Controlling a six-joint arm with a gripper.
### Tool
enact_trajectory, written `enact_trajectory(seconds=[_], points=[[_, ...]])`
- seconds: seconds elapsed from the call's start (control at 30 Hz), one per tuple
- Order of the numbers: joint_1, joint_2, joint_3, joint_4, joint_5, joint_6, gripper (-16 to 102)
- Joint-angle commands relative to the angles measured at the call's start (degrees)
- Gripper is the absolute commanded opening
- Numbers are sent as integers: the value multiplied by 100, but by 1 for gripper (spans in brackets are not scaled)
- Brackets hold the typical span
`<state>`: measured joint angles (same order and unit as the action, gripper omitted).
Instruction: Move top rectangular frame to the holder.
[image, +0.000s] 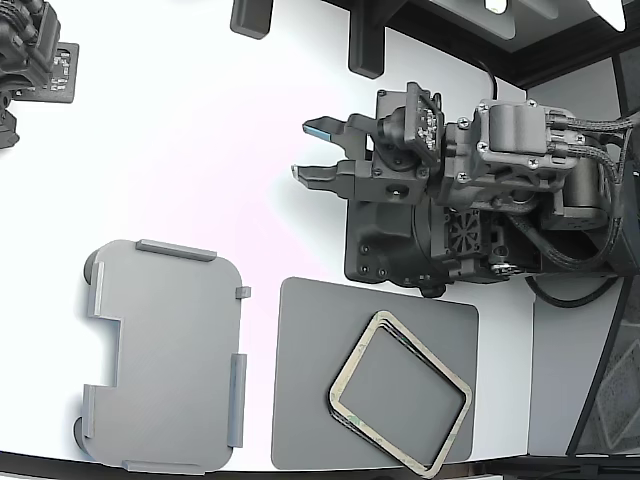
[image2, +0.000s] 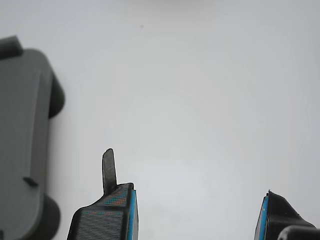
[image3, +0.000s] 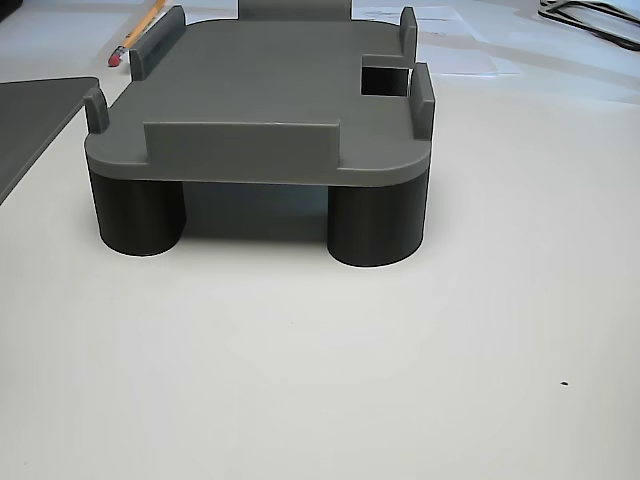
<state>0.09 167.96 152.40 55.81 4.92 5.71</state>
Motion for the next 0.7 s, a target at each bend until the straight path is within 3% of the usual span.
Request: enact_trajectory(seconds=[0.0, 0.3, 0.47, 0.67], points=[[-97, -466, -896, -1011, -809, -1389, 99], [-97, -870, -1011, -1257, -923, -1547, 99], [360, -1723, -2153, -448, -1230, -2619, 100], [2329, -2769, -3419, 826, -729, -3867, 100]])
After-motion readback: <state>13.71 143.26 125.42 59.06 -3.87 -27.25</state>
